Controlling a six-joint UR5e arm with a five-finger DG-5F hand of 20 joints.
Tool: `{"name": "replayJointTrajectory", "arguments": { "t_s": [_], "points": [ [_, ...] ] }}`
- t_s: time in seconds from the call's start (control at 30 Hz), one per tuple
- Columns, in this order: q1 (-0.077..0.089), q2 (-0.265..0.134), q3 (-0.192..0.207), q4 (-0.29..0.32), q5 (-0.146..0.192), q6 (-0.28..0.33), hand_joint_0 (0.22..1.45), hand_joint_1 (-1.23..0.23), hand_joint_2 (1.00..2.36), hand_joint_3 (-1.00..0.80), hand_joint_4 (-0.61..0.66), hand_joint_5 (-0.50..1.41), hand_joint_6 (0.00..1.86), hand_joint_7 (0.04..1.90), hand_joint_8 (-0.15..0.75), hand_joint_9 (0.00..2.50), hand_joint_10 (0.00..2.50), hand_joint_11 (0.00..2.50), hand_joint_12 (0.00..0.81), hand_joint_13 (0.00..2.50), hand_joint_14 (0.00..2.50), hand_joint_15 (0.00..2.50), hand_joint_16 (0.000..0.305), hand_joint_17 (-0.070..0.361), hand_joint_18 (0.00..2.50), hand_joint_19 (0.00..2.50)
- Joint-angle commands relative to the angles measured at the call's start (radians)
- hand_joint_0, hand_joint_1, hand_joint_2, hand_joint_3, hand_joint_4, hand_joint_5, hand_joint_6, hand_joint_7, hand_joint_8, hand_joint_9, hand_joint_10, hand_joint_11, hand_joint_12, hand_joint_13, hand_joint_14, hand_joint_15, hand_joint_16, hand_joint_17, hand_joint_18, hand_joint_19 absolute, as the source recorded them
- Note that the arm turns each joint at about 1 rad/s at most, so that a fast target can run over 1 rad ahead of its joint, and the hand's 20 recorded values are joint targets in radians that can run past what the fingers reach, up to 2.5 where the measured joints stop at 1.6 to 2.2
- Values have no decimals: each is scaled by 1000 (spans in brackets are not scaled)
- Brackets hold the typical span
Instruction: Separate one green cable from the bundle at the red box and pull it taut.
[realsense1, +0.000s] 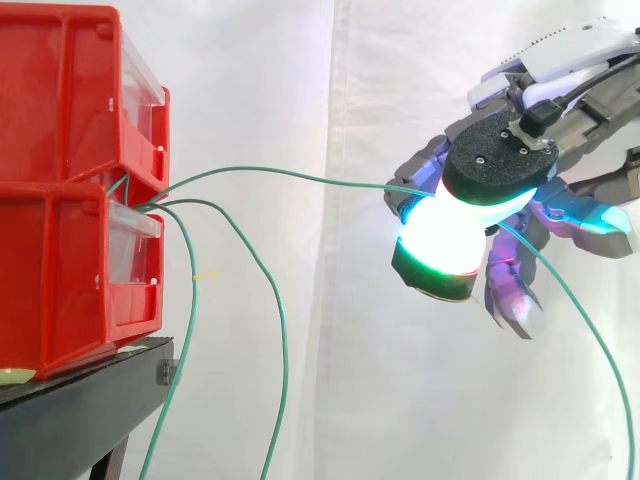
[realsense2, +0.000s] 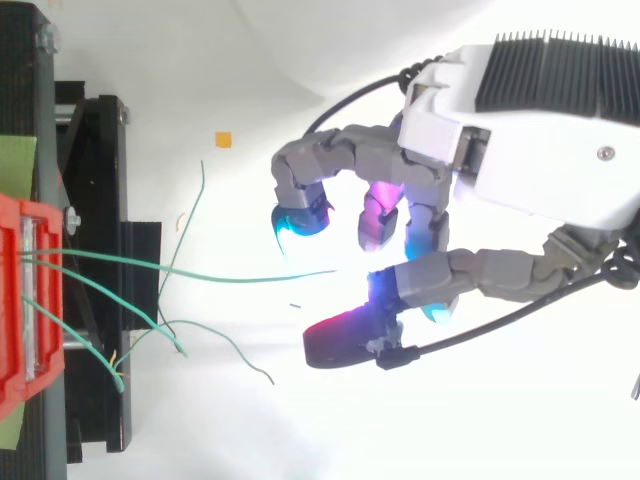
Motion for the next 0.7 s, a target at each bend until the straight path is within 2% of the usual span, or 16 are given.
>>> {"name": "replayJointTrajectory", "arguments": {
  "t_s": [0.0, 0.43, 0.67],
  "points": [
    [0, 0, 0, -14, 0, 24, 772, -783, 1011, -325, 108, 138, 505, 1294, 114, 1801, 15, 356, 261, 1150, 15, 432, 45, 102, 806, 521],
    [1, 0, 0, -12, -5, 39, 793, -808, 1010, -325, 121, 140, 505, 1305, 118, 1789, 14, 331, 259, 1140, 17, 431, 43, 97, 823, 543],
    [1, 0, 0, -12, -12, 110, 794, -808, 1011, -326, 126, 139, 505, 1308, 117, 1787, 14, 332, 257, 1140, 15, 436, 43, 96, 826, 549]
  ]
}}
